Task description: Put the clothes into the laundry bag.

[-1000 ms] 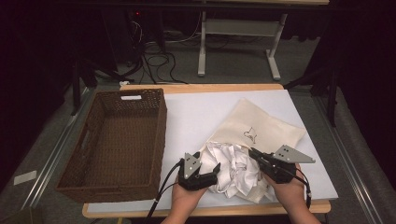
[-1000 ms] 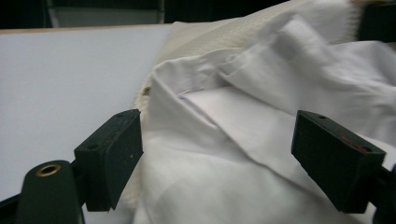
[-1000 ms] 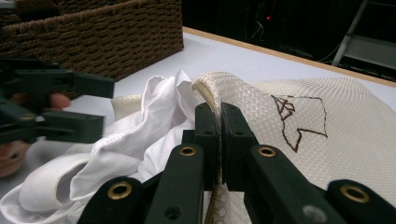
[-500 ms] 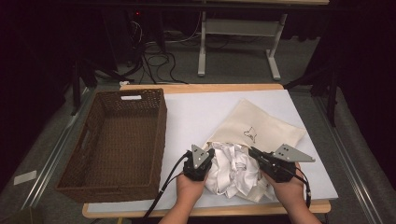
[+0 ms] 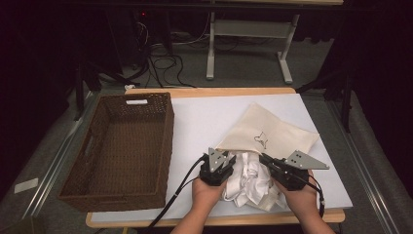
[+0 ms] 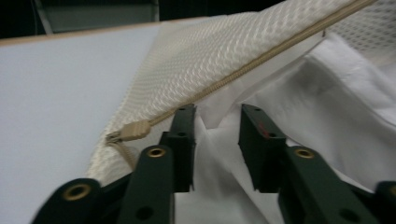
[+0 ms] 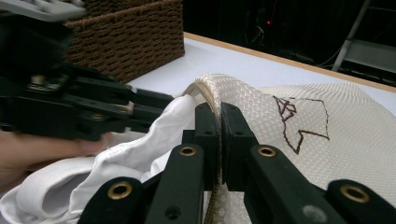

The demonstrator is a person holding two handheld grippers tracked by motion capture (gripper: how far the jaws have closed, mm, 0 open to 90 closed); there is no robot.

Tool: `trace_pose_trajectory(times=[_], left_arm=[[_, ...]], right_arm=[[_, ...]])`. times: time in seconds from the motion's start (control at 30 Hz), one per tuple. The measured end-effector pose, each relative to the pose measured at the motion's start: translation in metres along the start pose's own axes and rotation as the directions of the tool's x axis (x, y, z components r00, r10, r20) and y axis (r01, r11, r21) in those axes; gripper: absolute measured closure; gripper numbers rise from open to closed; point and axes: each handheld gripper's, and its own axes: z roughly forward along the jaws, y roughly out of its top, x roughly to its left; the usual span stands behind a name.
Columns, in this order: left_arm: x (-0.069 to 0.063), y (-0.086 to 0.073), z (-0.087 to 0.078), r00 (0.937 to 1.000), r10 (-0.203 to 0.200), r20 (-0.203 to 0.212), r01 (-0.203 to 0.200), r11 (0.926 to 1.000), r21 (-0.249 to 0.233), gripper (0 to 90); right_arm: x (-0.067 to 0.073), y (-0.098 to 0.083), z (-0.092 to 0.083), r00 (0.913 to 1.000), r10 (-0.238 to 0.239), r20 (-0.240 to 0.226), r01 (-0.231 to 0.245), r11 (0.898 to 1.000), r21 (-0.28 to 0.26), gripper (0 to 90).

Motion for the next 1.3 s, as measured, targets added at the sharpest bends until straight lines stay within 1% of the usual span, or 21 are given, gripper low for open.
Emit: trace_pose_trajectory(times=[0.1,0.13,0.17,0.23,0.27,0.3,0.33,0.37,0.43,0.47,0.53,0.57,0.6,0.63,0.77,0.83,0.9,1.0,1.13,1.17,1.3], left_arm=[[0.001,0.000,-0.024,0.9998,-0.009,-0.016,0.008,0.9986,-0.051,53.1],[0.001,0.000,-0.024,0.9998,-0.009,-0.016,0.008,0.9986,-0.051,50.5],[-0.002,-0.003,-0.039,0.9999,-0.013,-0.008,0.012,0.9974,-0.071,46.9],[-0.008,-0.008,-0.054,0.9998,0.008,0.015,-0.007,0.9974,-0.072,42.8],[-0.009,-0.010,-0.058,0.9996,0.006,0.027,-0.004,0.9972,-0.075,39.3],[-0.012,-0.013,-0.063,0.9990,-0.009,0.044,0.012,0.9967,-0.081,36.5],[-0.015,-0.017,-0.067,0.9957,-0.038,0.085,0.044,0.9958,-0.080,31.3],[-0.019,-0.020,-0.069,0.9922,-0.051,0.114,0.059,0.9963,-0.063,25.8],[-0.026,-0.029,-0.067,0.9891,-0.036,0.143,0.040,0.9989,-0.026,19.4],[-0.031,-0.035,-0.062,0.9888,-0.015,0.148,0.013,0.9999,0.010,18.7],[-0.038,-0.042,-0.051,0.9886,0.024,0.148,-0.037,0.9957,0.085,19.0],[-0.041,-0.044,-0.046,0.9898,0.048,0.134,-0.063,0.9921,0.108,23.6],[-0.043,-0.045,-0.044,0.9913,0.068,0.113,-0.081,0.9899,0.116,31.1],[-0.046,-0.045,-0.041,0.9906,0.081,0.110,-0.094,0.9885,0.119,37.6],[-0.050,-0.040,-0.036,0.9900,0.097,0.102,-0.110,0.9864,0.123,69.4],[-0.051,-0.040,-0.035,0.9895,0.102,0.103,-0.114,0.9857,0.124,78.4],[-0.048,-0.037,-0.034,0.9915,0.090,0.094,-0.100,0.9890,0.109,82.1],[-0.043,-0.030,-0.035,0.9933,0.077,0.086,-0.085,0.9924,0.089,83.0],[-0.039,-0.024,-0.034,0.9954,0.065,0.070,-0.070,0.9950,0.071,83.1],[-0.036,-0.019,-0.031,0.9966,0.049,0.067,-0.053,0.9966,0.064,83.1],[-0.037,-0.015,-0.025,0.9966,0.050,0.065,-0.054,0.9967,0.061,83.1]], right_arm=[[0.000,0.000,0.000,1.0000,-0.007,0.001,0.007,1.000,0.001,87.6],[0.000,0.000,0.000,1.0000,-0.007,0.001,0.007,1.000,0.001,87.6],[0.001,0.000,0.000,0.9999,-0.010,0.002,0.010,1.000,0.003,87.6],[0.001,0.000,-0.001,0.9999,-0.012,0.002,0.012,1.000,0.003,87.6],[0.001,0.000,-0.001,0.9999,-0.013,0.003,0.013,1.000,0.003,87.6],[0.001,0.000,-0.001,0.9999,-0.012,0.003,0.012,1.000,0.002,87.6],[0.001,0.000,-0.001,0.9999,-0.016,0.003,0.016,1.000,0.000,87.6],[0.001,0.000,-0.001,0.9999,-0.015,0.003,0.015,1.000,0.001,87.6],[0.002,0.000,-0.002,1.0000,-0.006,0.006,0.006,1.000,0.005,87.6],[0.002,0.000,-0.002,1.0000,-0.006,0.005,0.006,1.000,0.006,87.5],[0.002,-0.001,-0.002,0.9999,-0.016,0.000,0.016,1.000,0.001,87.5],[0.002,-0.001,-0.002,0.9999,-0.014,-0.002,0.014,1.000,0.002,87.6],[0.002,-0.001,-0.003,0.9999,-0.010,0.000,0.010,1.000,0.003,87.5],[0.002,-0.001,-0.003,1.0000,-0.008,-0.001,0.008,1.000,0.003,87.5],[0.001,-0.003,-0.003,1.0000,-0.003,-0.006,0.003,1.000,0.005,87.6],[0.001,-0.003,-0.002,1.0000,0.003,-0.006,-0.003,1.000,0.007,87.6],[0.002,-0.003,-0.002,1.0000,0.003,-0.006,-0.003,1.000,0.008,87.6],[0.002,-0.002,-0.001,0.9999,-0.008,-0.008,0.008,1.000,0.007,87.6],[0.003,-0.002,0.000,1.0000,0.002,-0.005,-0.002,1.000,0.010,87.6],[0.002,-0.002,0.001,1.0000,-0.004,-0.008,0.004,1.000,0.006,87.6],[0.003,-0.001,0.001,1.0000,-0.001,-0.008,0.001,1.000,0.005,87.6]])
